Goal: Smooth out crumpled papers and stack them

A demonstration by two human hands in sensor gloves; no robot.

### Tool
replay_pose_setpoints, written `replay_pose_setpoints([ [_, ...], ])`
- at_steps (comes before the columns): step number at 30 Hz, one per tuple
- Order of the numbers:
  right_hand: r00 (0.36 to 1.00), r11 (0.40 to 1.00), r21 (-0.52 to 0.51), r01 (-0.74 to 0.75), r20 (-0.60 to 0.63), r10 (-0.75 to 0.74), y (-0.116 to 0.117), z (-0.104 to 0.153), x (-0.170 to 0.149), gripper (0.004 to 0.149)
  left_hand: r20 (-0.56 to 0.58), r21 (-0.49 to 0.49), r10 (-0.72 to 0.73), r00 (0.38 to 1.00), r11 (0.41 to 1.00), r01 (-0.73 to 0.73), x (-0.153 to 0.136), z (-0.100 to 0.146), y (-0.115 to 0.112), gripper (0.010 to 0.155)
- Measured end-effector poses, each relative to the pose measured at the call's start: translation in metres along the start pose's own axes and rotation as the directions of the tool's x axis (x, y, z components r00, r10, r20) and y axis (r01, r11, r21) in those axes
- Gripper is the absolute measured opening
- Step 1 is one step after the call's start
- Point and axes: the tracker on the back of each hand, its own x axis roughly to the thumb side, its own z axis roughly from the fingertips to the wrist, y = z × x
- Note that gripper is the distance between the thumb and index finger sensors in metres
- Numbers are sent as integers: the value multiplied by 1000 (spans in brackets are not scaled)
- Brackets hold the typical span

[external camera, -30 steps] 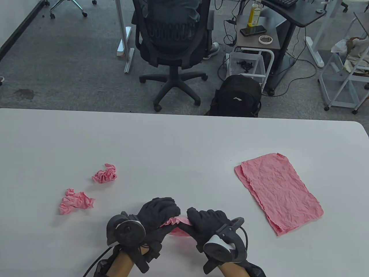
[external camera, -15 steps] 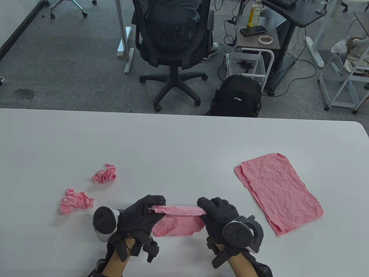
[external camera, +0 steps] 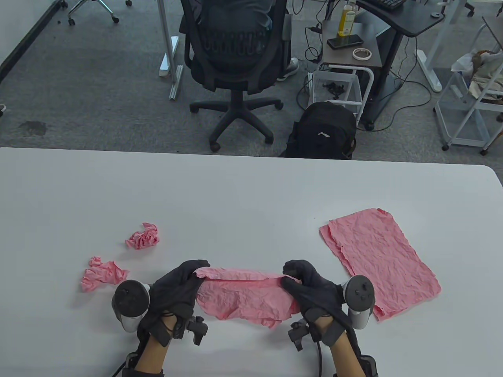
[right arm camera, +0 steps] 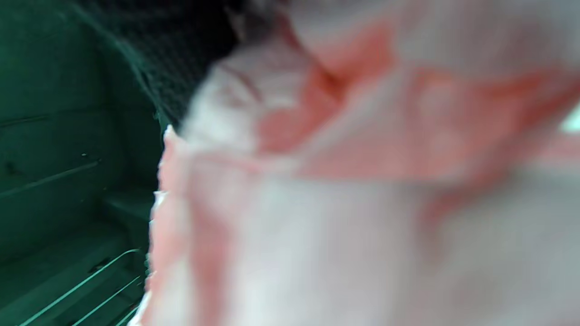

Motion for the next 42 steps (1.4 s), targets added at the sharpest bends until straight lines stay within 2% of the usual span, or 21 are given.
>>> replay_pose_setpoints([
  [2,997,996,-33,-79,-20,78,-4,1,1,41,-10,-13,-27,1000,1000,27,-2,-1,-3,45],
  [4,981,979,-55,-194,17,195,-5,2,5,43,-2,-11,-47,999,999,47,0,-1,-4,44],
  [5,959,960,-5,-280,40,280,-6,1,8,44,3,-10,-48,999,999,48,1,0,-5,44],
  [6,958,957,49,-285,44,283,-5,0,8,44,9,-14,-40,999,999,41,0,0,-6,44],
  [10,990,943,306,-128,-25,142,2,-2,1,46,-12,-69,178,984,981,-179,-4,-1,-7,43],
  [12,985,920,373,-122,-71,159,3,-1,-2,42,-18,-89,252,968,963,-253,-7,0,-7,43],
  [14,961,894,385,-229,-56,270,0,-3,-5,42,-21,-78,286,958,955,-287,-8,-3,-6,43],
  [16,970,911,356,-209,-38,238,-2,-3,-7,42,-9,-109,194,981,975,-194,-8,-3,-4,44],
  [18,996,956,290,-39,-60,59,-6,-3,-12,43,0,-92,37,999,995,-37,-5,-1,-1,45],
  [20,981,952,241,187,-93,-169,-8,-6,-16,44,27,-75,-136,990,988,138,-2,-2,2,45],
  [23,960,934,225,276,-100,-260,-9,-5,-18,45,26,-39,-139,990,989,140,-2,-1,3,46],
  [27,959,942,191,274,-125,-254,-13,-5,-19,52,21,-20,-93,995,995,93,-6,-1,5,45],
  [28,969,961,159,228,-134,-208,-16,-4,-20,55,27,-18,-89,996,996,89,-6,-1,6,45],
  [30,986,991,105,83,-152,-66,-20,-1,-18,57,29,-23,-72,997,997,73,-6,1,5,45],
  [31,988,997,64,-41,-145,50,-22,-1,-16,55,29,-28,-70,997,997,71,-6,0,4,46],
  [33,962,969,23,-246,-118,247,-26,-1,-11,48,26,-51,-88,996,995,90,-7,-1,2,46],
  [35,927,929,-67,-364,-123,355,-30,3,-6,47,26,-31,-103,994,994,103,-7,0,3,46],
  [38,940,938,-91,-334,-105,325,-27,4,-6,38,13,-56,-148,989,987,148,-10,0,-1,46],
  [39,947,945,-91,-315,-95,307,-26,2,-7,39,11,-50,-146,989,988,147,-11,-1,-1,46],
  [40,959,961,-44,-273,-91,269,-25,1,-9,40,0,-46,-131,991,990,130,-11,0,0,46],
  [42,972,975,-54,-214,-115,207,-27,3,-12,40,-5,-20,-108,994,994,108,-12,1,2,46],
])
